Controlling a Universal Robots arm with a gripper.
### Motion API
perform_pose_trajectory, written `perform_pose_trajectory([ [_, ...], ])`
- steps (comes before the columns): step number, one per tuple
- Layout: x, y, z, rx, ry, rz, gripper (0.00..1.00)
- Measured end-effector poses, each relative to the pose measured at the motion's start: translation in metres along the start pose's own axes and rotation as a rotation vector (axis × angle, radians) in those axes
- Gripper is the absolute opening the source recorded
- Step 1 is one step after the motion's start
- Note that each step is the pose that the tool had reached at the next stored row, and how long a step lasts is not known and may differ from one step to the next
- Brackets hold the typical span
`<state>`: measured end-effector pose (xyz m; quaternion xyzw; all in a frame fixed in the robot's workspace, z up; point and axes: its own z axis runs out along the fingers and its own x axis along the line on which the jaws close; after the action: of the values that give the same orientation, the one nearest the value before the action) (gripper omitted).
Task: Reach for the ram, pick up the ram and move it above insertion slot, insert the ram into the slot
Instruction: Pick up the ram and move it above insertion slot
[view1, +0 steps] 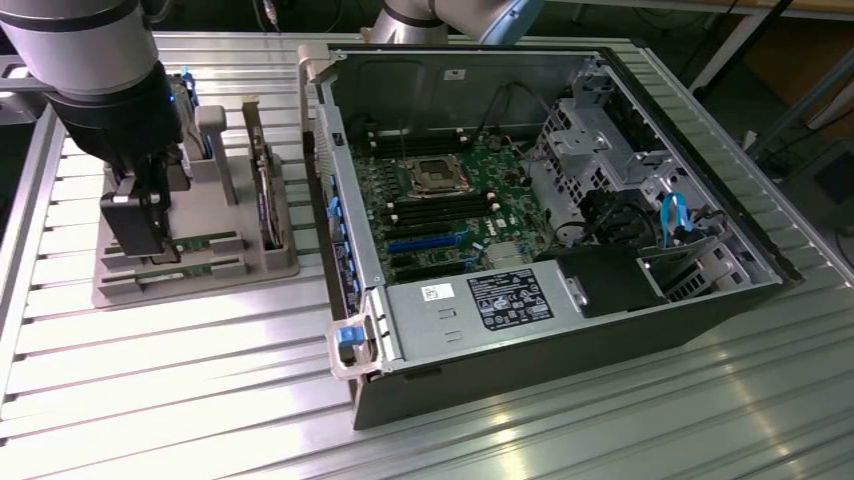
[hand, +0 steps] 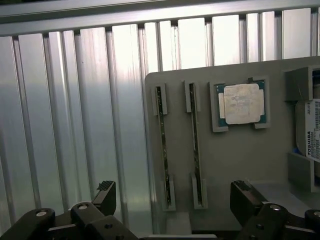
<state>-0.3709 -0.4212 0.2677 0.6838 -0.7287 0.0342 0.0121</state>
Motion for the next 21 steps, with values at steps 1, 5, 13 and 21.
perform_pose_trajectory([
  [1, 0.0, 0.0, 0.0003, -0.0003, 0.0002, 0.0, 0.99],
  [5, 0.0, 0.0, 0.0005, 0.0, 0.0, 0.0, 0.99],
  [13, -0.001, 0.0003, 0.0094, 0.0001, 0.0006, 0.0, 0.99],
  [21, -0.001, 0.0004, 0.0104, 0.0, 0.0008, 0.0, 0.99],
])
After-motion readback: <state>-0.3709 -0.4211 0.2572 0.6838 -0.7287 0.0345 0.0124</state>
